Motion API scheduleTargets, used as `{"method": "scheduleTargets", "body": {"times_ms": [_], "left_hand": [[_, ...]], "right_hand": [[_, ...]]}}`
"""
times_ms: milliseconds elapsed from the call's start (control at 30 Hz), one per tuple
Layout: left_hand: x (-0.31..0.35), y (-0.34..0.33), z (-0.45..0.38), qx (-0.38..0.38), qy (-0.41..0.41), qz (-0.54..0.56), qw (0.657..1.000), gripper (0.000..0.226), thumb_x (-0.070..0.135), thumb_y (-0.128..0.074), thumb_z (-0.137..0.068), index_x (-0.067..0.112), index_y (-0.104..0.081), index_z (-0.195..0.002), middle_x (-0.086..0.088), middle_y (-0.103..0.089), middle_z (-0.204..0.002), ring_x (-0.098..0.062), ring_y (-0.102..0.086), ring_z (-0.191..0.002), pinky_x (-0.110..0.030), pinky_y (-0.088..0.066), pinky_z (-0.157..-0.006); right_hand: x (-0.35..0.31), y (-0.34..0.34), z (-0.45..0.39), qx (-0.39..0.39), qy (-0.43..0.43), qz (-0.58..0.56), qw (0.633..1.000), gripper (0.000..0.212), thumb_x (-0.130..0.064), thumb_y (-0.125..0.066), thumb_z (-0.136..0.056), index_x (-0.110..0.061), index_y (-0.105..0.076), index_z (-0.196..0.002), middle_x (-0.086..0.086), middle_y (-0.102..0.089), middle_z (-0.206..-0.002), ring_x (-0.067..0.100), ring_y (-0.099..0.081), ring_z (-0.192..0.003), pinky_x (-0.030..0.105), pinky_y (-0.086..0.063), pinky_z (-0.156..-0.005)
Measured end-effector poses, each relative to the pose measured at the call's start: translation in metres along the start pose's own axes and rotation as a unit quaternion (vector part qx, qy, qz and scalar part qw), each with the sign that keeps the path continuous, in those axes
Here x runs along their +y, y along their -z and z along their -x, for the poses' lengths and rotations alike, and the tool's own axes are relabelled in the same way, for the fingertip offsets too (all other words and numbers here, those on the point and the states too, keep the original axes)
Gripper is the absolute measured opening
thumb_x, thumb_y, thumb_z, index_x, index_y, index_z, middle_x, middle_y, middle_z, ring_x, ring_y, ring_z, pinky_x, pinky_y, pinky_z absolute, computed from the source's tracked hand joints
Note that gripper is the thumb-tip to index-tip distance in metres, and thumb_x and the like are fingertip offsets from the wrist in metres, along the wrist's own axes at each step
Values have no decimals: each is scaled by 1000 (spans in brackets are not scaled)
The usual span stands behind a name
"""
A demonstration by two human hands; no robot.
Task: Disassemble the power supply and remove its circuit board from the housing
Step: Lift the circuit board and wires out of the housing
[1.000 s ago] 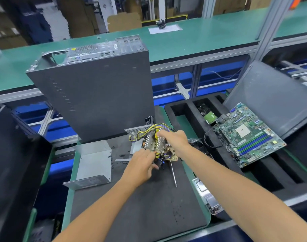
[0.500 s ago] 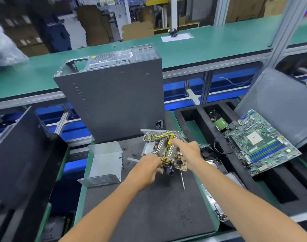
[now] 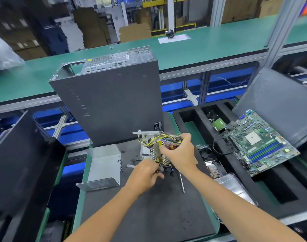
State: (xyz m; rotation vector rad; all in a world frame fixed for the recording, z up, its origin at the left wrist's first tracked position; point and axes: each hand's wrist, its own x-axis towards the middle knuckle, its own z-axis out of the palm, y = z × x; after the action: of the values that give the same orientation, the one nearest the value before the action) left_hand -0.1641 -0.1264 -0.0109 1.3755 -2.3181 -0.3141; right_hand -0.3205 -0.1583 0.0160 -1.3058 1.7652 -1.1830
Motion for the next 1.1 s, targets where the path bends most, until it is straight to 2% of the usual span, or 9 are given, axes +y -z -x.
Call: {"method": "scheduleTargets", "body": {"times_ms": [167, 333, 433, 567, 633, 700, 867, 1033, 1100], "left_hand": [[1, 8, -5, -12, -52, -79, 995, 29, 22, -72, -80, 5, -54, -64, -12, -59, -65, -32, -57, -66, -37, -49, -58], [7, 5, -9, -60, -42, -116, 991, 23, 23, -62, -88, 6, -57, -74, -14, -62, -81, -34, -57, -81, -39, -45, -70], [11, 7, -15, -67, -68, -129, 987, 23, 12, -74, -75, 9, -53, -66, -11, -61, -69, -31, -59, -67, -31, -43, -56], [11, 8, -21, -84, -69, -132, 985, 34, 15, -68, -81, 21, -36, -72, -12, -60, -78, -30, -56, -74, -32, -37, -60], [8, 10, -21, -85, -103, -133, 982, 48, 11, -77, -69, 24, -31, -68, -7, -57, -66, -27, -56, -61, -24, -33, -51], [7, 13, -23, -96, -101, -146, 980, 56, 9, -80, -62, 24, -26, -66, -2, -54, -59, -22, -53, -53, -19, -25, -48], [3, 7, -30, -125, -67, -149, 979, 32, 14, -63, -82, 20, -34, -67, -7, -59, -77, -26, -55, -72, -27, -29, -56], [-3, 9, -26, -144, -67, -149, 976, 32, 14, -60, -85, 18, -33, -69, -3, -53, -77, -24, -51, -75, -28, -31, -60], [-1, 9, -28, -159, -76, -152, 973, 27, 17, -58, -86, 19, -35, -72, -4, -56, -83, -24, -51, -80, -31, -36, -63]], "right_hand": [[-7, -6, -6, -7, 21, 20, 1000, 60, -45, -76, -57, -24, -37, -97, -16, -59, -78, -8, -55, -73, 13, -38, -54], [1, -2, -17, -37, -17, 19, 999, 64, -47, -76, -54, -19, -39, -98, -13, -57, -82, -2, -54, -75, 19, -40, -55], [5, 4, -29, -53, -141, -24, 988, 62, -46, -77, -53, -12, -44, -94, -4, -54, -83, 11, -54, -73, 29, -41, -58], [19, 15, -39, -80, -266, -153, 948, 45, -39, -82, -60, -9, -51, -75, 0, -53, -78, 13, -51, -70, 27, -41, -59], [25, 17, -41, -97, -272, -154, 945, 46, -40, -82, -63, -10, -53, -80, 0, -54, -85, 12, -51, -74, 29, -39, -58], [31, 20, -43, -107, -282, -162, 940, 45, -40, -82, -64, -10, -55, -84, 3, -54, -91, 16, -52, -79, 34, -46, -66], [42, 24, -47, -131, -313, -182, 923, 51, -39, -83, -64, -10, -53, -92, 12, -59, -111, 25, -60, -95, 48, -53, -91], [36, 24, -42, -156, -336, -214, 904, 82, -41, -84, -46, -4, -60, -116, 16, -62, -121, 36, -61, -108, 55, -49, -96], [37, 22, -40, -148, -345, -217, 901, 80, -39, -84, -51, -3, -56, -117, 15, -59, -123, 34, -58, -110, 52, -47, -99]]}}
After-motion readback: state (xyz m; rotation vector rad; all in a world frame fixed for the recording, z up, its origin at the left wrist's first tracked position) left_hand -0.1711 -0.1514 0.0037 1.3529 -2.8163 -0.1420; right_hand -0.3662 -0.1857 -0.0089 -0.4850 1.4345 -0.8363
